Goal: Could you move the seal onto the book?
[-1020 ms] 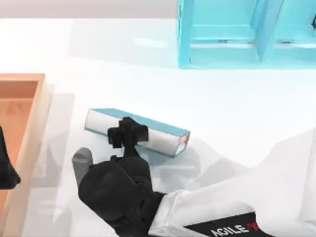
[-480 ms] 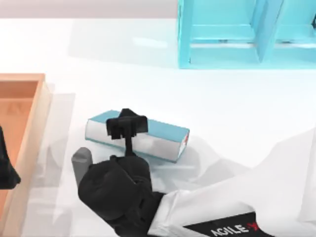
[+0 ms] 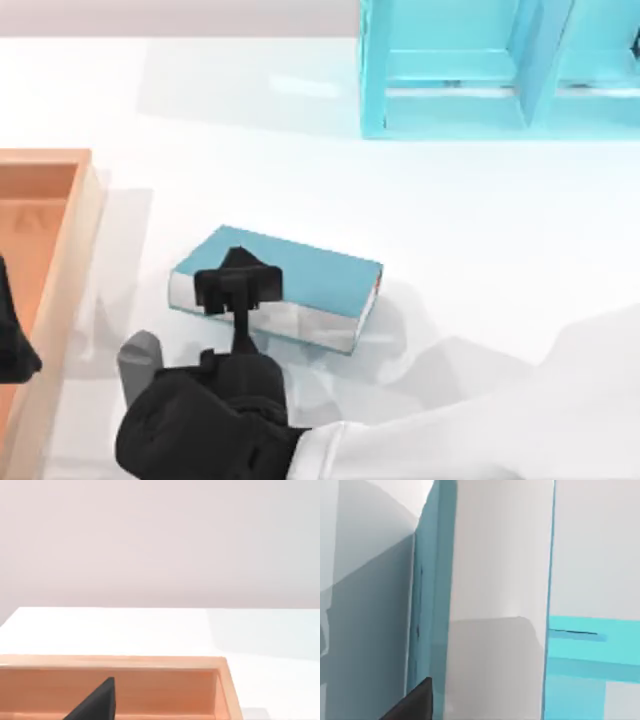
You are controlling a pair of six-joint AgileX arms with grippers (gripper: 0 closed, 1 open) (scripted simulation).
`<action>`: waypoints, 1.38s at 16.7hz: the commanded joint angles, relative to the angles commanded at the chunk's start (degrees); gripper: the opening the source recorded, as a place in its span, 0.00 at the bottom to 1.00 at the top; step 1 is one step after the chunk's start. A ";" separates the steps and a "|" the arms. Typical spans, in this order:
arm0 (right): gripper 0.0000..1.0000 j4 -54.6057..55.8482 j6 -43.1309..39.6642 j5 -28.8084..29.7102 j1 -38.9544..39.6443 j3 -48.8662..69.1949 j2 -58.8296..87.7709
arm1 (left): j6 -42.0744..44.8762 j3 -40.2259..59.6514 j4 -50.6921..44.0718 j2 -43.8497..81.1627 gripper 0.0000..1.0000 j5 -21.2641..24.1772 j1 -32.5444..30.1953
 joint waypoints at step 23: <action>1.00 -32.59 33.87 2.00 4.12 -7.83 -19.69 | 0.00 0.00 0.00 0.00 1.00 0.00 0.00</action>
